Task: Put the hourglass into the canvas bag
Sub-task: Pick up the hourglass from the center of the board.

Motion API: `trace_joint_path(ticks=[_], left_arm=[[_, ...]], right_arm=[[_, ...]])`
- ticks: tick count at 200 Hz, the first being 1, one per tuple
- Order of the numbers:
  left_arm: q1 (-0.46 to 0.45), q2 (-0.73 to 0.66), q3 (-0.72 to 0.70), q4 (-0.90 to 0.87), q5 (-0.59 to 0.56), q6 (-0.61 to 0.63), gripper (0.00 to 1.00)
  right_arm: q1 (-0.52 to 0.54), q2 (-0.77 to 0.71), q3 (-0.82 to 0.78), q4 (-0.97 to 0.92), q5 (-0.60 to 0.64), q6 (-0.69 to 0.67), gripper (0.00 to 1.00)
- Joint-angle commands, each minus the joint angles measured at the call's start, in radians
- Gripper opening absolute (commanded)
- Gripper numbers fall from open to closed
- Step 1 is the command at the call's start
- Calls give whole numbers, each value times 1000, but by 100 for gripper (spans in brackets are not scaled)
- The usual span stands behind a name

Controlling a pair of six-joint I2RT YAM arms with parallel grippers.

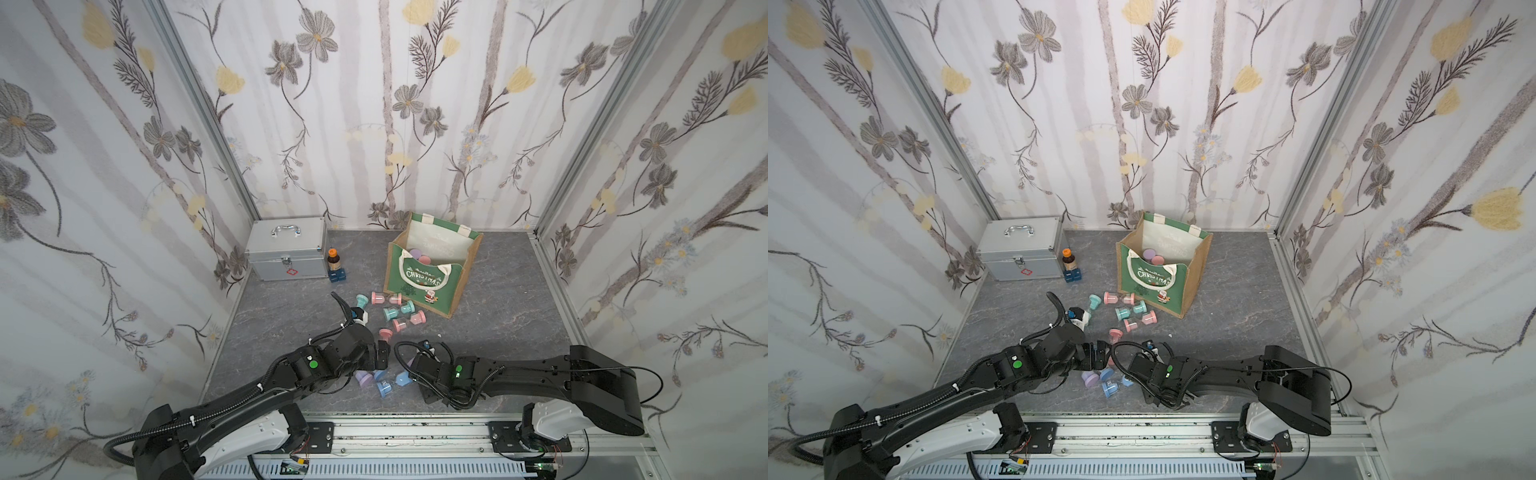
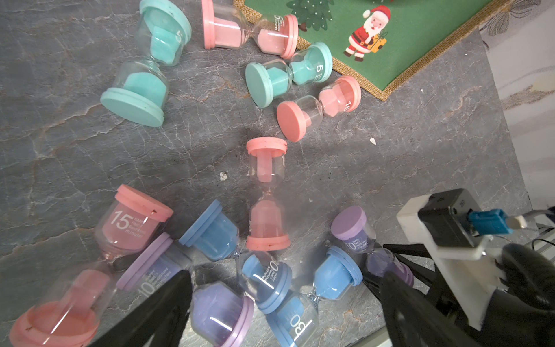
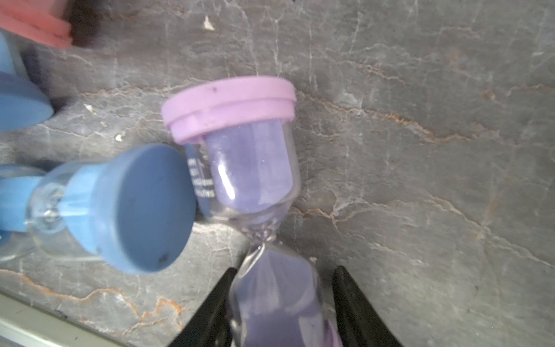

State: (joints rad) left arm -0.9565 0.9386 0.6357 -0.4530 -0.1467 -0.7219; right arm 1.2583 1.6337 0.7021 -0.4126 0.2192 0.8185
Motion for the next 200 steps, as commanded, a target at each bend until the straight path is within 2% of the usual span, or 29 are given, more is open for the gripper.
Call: trace_joint_path(ticks=[1, 45, 142, 200], left_arm=[[-1, 1, 10, 25, -19, -14, 100], [-1, 1, 27, 15, -23, -13, 100], [-1, 0, 106, -25, -40, 23, 100], [5, 19, 217, -82, -94, 94, 100]], right_arm=[[1, -9, 0, 9, -19, 16, 45], [-9, -30, 3, 9, -14, 22, 32], [-98, -237, 36, -23, -1, -4, 24], [-211, -317, 260, -102, 66, -146, 22]])
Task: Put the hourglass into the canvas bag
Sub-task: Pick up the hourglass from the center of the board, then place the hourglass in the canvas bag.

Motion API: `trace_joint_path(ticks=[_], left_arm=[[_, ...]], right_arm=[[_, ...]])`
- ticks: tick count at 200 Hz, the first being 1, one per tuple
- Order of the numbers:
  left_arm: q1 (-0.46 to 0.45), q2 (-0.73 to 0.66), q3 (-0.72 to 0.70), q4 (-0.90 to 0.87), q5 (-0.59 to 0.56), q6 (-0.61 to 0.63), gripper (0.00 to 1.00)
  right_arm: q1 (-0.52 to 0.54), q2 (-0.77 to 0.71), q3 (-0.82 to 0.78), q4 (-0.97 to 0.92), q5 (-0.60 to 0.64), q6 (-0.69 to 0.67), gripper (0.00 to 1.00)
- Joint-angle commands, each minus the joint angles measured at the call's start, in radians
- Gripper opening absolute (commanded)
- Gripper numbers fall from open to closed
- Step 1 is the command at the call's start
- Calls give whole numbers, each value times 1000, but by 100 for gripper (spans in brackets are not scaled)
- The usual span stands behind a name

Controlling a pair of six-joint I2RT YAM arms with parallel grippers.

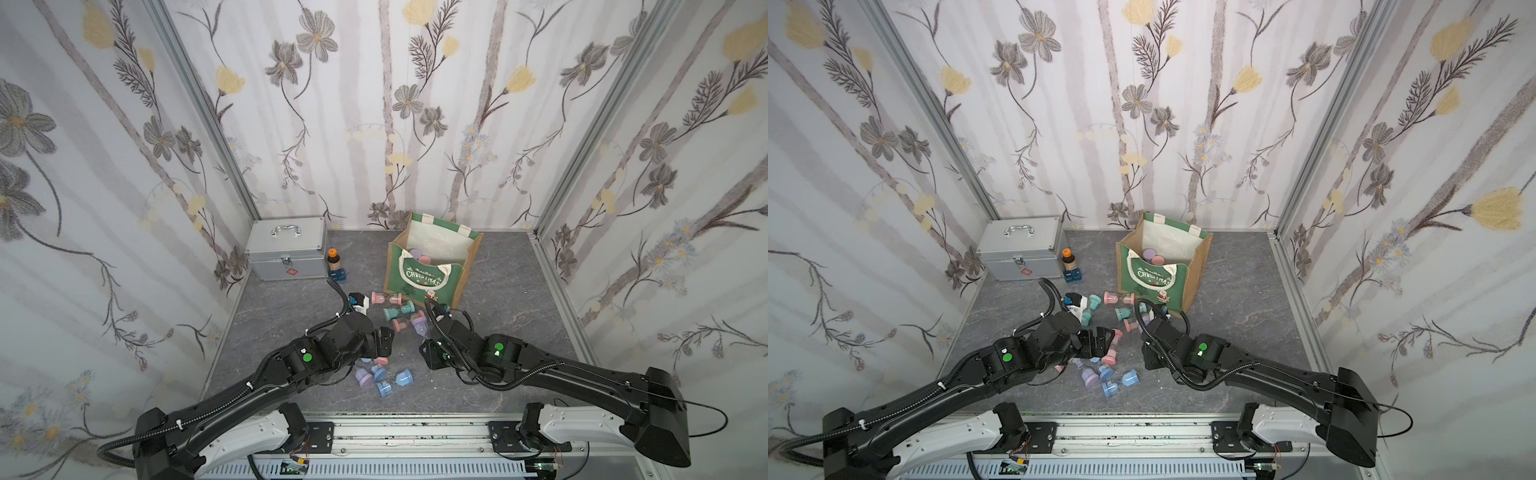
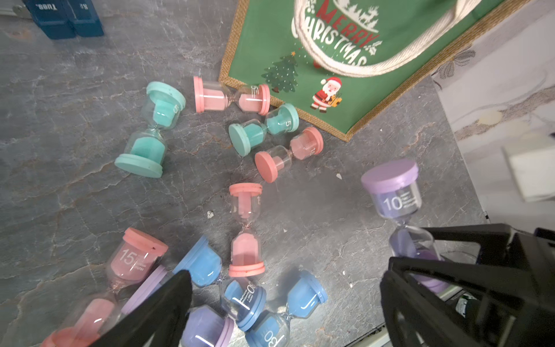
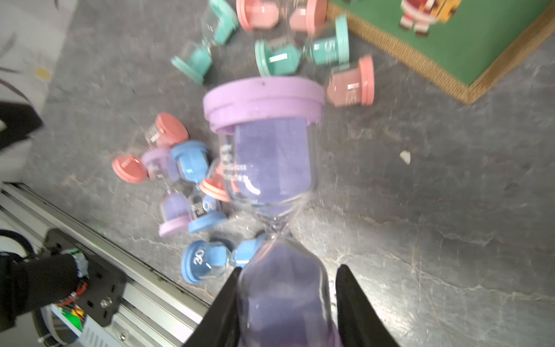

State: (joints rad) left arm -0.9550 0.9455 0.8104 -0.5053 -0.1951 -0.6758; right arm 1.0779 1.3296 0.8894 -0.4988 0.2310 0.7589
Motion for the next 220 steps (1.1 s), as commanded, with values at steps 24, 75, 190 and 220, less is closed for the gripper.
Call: trace_joint_path(ticks=[24, 75, 190, 220], left_arm=[[18, 37, 101, -64, -84, 53, 100], [65, 55, 150, 19, -68, 101, 100], [182, 211, 183, 160, 35, 126, 100], [201, 231, 157, 203, 69, 116, 100]], right_arm=[[-96, -2, 191, -47, 58, -162, 21], [-218, 67, 375, -34, 68, -282, 21], [-463, 427, 695, 59, -8, -365, 21], [-489, 511, 747, 62, -31, -369, 21]])
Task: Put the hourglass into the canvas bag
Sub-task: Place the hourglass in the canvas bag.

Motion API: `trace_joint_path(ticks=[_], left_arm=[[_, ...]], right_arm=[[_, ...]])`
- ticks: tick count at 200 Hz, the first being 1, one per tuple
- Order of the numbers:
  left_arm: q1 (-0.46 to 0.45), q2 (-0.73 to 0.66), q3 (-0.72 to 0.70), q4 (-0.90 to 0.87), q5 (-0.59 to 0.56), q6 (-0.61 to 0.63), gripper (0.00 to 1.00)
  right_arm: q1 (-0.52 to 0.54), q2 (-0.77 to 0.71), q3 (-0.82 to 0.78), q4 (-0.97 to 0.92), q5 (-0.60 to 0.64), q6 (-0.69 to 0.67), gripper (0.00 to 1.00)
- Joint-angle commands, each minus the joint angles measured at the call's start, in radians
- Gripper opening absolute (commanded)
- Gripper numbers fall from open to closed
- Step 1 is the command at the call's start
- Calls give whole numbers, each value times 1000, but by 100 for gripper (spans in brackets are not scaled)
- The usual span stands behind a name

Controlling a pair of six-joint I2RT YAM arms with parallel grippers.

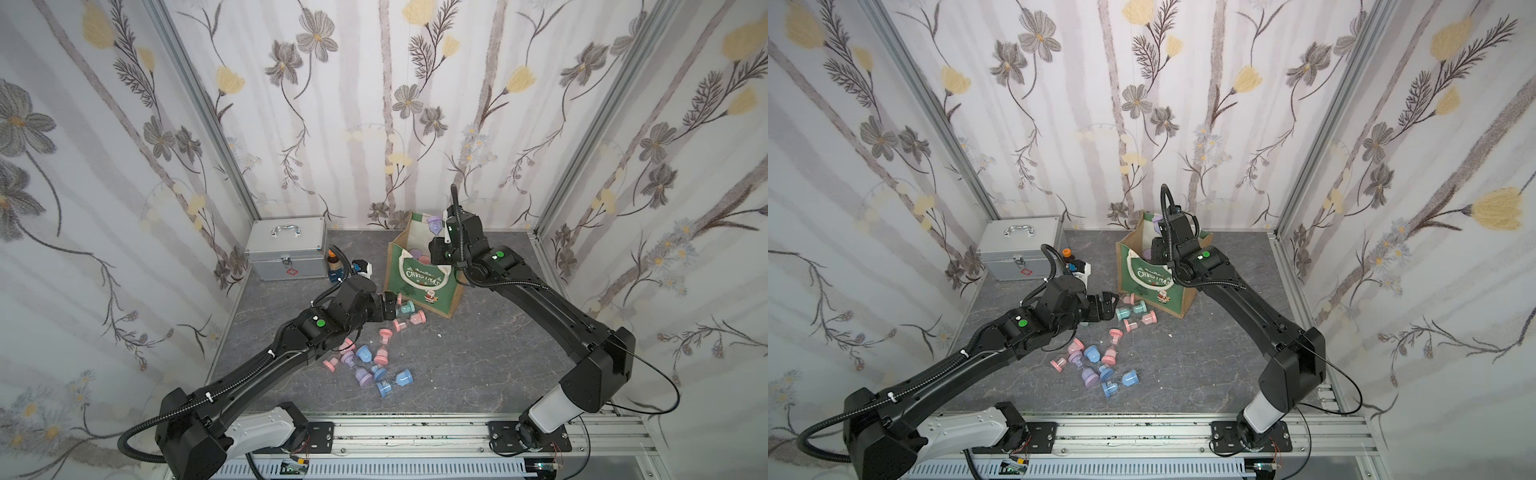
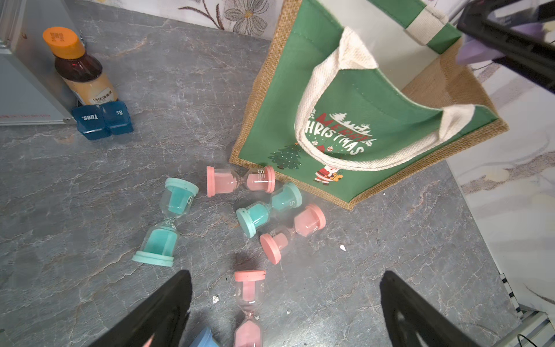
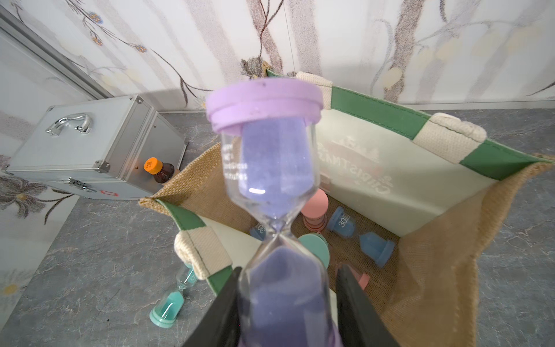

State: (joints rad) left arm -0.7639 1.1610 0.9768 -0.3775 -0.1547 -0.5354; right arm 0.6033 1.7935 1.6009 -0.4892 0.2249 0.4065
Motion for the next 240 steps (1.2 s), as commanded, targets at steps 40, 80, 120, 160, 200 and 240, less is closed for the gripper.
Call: trace_joint_path(ticks=[40, 80, 120, 160, 200, 240], left_arm=[[24, 47, -7, 95, 61, -13, 100], [33, 88, 14, 110, 87, 0, 100], [37, 95, 14, 132, 90, 1, 100], [39, 95, 6, 135, 85, 0, 100], [44, 85, 1, 133, 86, 2, 100], [50, 68, -1, 128, 83, 3, 100]], right_arm=[[-57, 144, 99, 42, -84, -20, 21], [-84, 242, 150, 21, -111, -32, 22], [-97, 329, 177, 3, -109, -43, 23], [-105, 410, 192, -10, -99, -51, 24], [-104, 439, 194, -10, -70, -51, 34], [-105, 399, 203, -3, -65, -49, 53]])
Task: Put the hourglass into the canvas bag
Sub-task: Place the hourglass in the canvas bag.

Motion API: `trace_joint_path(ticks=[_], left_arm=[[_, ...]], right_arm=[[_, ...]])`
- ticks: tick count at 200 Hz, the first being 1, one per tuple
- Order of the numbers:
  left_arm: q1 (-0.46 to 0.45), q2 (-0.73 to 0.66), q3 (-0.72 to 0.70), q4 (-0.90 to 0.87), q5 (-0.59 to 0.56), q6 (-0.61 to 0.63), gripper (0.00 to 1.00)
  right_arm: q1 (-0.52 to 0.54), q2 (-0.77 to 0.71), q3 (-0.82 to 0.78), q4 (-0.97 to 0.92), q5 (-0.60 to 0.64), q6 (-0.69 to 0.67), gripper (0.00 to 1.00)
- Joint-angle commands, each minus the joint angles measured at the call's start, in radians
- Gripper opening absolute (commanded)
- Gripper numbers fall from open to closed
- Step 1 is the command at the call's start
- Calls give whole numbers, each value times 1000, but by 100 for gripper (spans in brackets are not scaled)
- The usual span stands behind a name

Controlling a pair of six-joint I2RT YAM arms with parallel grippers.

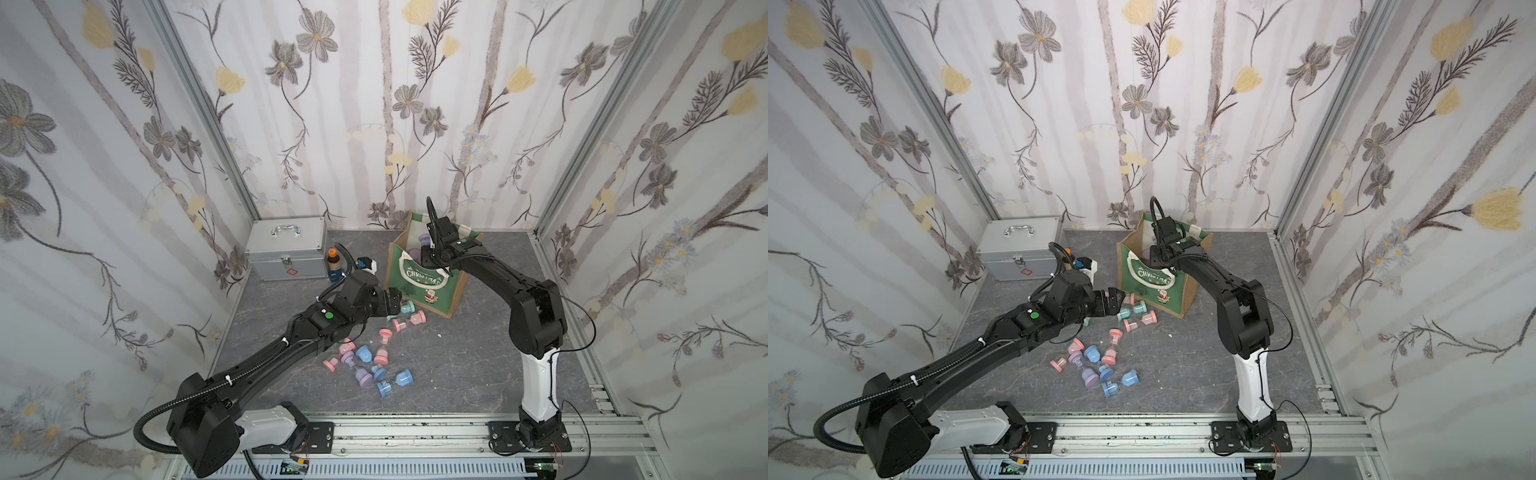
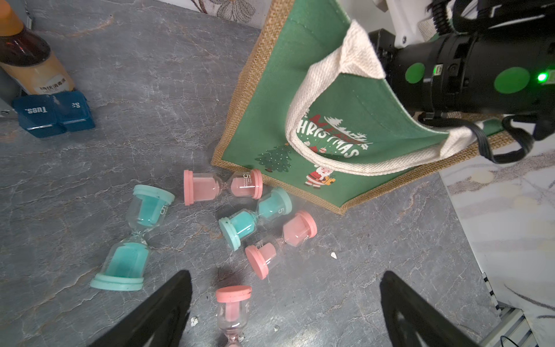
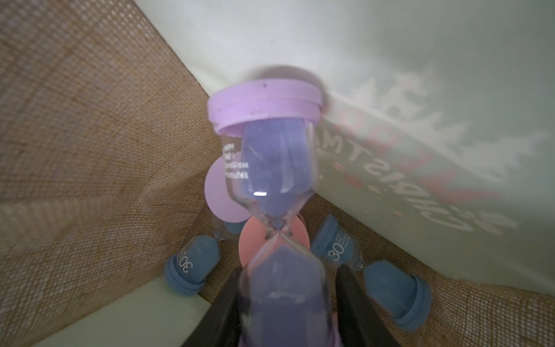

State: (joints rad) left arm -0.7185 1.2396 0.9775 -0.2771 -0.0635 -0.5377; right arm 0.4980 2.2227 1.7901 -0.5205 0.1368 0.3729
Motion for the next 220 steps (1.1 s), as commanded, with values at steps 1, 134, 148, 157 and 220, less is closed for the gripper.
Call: trace_joint_path(ticks=[1, 134, 148, 157, 220], left_arm=[[4, -11, -2, 27, -9, 5, 100], [5, -72, 32, -36, -1, -18, 100], [6, -91, 31, -56, -2, -17, 100], [6, -101, 31, -74, -8, -16, 100], [8, -194, -3, -197, -41, -18, 100]], right_arm=[[1, -32, 13, 28, 23, -15, 53], [73, -324, 15, 1, -46, -24, 70], [98, -354, 7, -12, -26, -33, 71], [117, -374, 0, -19, -9, -37, 71], [266, -535, -227, 7, 37, -37, 75]])
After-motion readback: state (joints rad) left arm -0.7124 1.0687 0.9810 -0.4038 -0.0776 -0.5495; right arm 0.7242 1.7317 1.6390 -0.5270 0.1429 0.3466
